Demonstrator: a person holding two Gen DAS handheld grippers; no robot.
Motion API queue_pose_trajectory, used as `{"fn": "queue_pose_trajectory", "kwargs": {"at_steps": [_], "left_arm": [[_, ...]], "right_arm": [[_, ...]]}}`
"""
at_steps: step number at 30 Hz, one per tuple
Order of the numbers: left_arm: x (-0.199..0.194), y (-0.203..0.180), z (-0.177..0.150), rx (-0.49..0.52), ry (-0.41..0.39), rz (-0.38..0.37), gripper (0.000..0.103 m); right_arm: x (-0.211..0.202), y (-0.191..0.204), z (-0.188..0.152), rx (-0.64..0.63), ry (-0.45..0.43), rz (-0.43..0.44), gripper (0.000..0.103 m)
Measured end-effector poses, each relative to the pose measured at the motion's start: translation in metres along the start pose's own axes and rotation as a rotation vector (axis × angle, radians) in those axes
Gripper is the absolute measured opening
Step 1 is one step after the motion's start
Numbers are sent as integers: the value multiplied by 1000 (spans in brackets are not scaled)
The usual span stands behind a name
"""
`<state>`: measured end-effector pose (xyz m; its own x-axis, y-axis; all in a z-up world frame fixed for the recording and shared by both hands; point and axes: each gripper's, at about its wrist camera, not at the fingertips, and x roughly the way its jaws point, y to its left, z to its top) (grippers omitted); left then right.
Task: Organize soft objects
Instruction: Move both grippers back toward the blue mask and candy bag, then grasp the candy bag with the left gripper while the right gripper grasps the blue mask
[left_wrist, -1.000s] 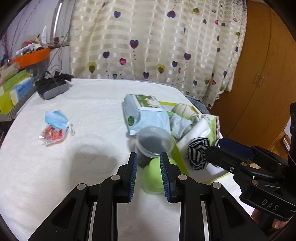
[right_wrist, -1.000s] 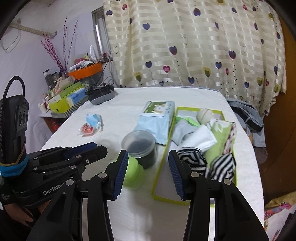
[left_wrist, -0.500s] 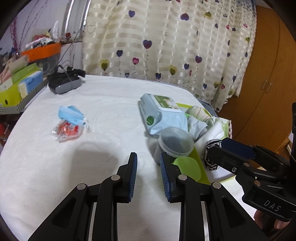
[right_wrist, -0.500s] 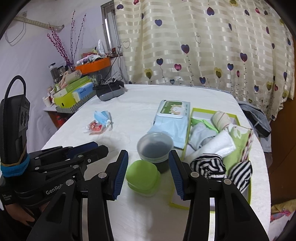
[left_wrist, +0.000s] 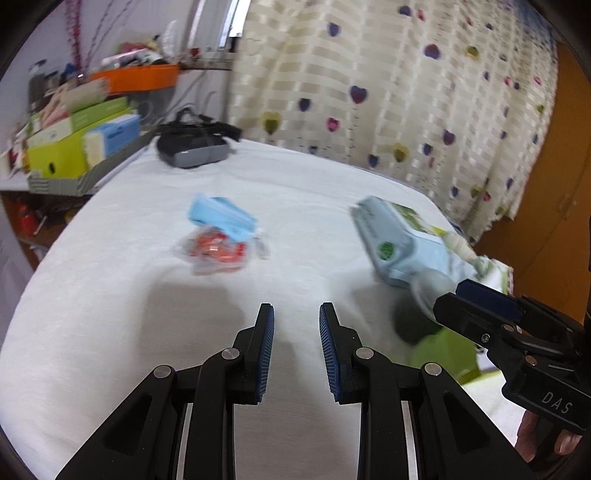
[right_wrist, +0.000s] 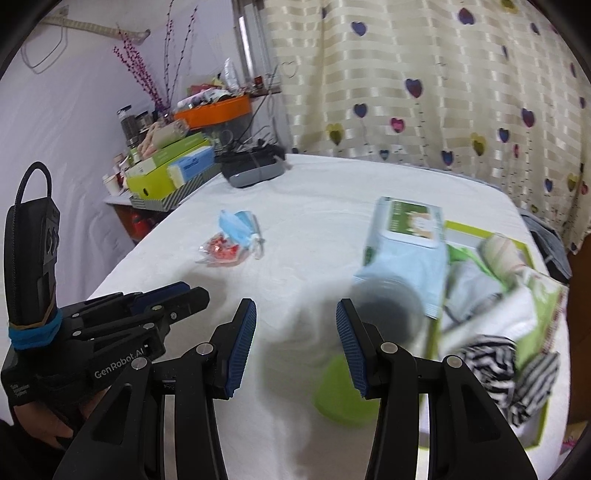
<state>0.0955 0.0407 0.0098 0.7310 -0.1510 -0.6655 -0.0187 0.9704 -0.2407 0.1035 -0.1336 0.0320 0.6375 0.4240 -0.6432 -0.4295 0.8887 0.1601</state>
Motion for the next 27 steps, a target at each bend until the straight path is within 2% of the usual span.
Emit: {"fn": "queue_pose_trajectory", "kwargs": {"at_steps": [7, 10, 15, 27], "left_arm": [[4, 41, 8, -61, -5, 48, 25], [6, 53, 11, -74, -6, 55, 29], [7, 70, 13, -91, -7, 62, 29], [13, 102, 21, -134, -12, 65, 30]], "right_arm": [[32, 23, 16, -25, 31, 46, 46], [46, 31, 23, -27, 48, 60, 46], [70, 43, 35, -28, 73, 87, 46], [145, 48, 59, 34, 135, 71, 47]]}}
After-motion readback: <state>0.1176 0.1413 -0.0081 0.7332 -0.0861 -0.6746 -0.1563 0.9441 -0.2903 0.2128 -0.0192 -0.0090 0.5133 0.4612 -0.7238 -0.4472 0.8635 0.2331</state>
